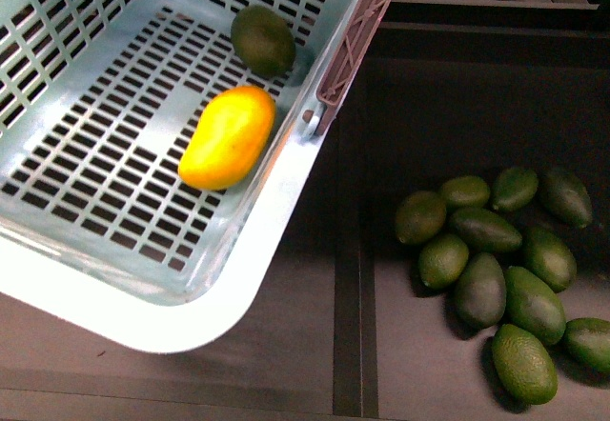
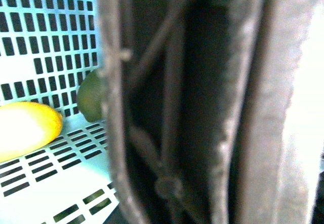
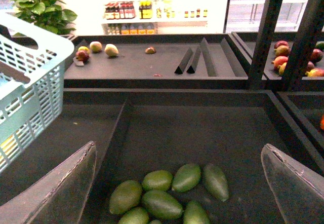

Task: Pick mango and avocado into basket

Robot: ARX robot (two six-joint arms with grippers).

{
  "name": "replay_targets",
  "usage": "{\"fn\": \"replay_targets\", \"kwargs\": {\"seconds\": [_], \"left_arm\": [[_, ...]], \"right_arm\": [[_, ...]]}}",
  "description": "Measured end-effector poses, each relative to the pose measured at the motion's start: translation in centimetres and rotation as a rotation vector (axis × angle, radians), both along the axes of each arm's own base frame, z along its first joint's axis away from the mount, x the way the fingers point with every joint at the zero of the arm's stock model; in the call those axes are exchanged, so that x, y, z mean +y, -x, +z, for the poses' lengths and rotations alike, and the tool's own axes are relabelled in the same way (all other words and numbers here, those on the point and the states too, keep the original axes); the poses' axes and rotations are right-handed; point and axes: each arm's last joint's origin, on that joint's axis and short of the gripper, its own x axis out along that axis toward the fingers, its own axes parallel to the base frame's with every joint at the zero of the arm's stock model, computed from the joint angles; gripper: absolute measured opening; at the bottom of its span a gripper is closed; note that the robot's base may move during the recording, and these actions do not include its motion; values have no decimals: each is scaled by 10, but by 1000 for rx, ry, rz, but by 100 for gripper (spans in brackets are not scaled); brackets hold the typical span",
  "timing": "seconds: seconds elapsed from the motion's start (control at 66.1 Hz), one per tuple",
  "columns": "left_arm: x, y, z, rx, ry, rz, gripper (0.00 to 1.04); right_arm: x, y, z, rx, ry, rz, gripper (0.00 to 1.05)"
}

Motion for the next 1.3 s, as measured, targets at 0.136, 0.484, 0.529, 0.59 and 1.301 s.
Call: {"fn": "replay_targets", "kwargs": {"seconds": [0.136, 0.484, 0.529, 0.59, 1.301], "left_arm": [[13, -9, -16, 50, 43, 20, 13], [60, -75, -76, 160, 114, 154, 13], [67, -89, -87, 180, 123, 173, 13], [72, -103, -97, 198, 139, 188, 13], [105, -163, -156, 320, 225, 229, 13]], "right_arm": [[0, 0, 0, 0, 0, 0, 96], [0, 0, 0, 0, 0, 0, 96], [0, 0, 0, 0, 0, 0, 96], [0, 0, 0, 0, 0, 0, 96], [0, 0, 0, 0, 0, 0, 96]]}}
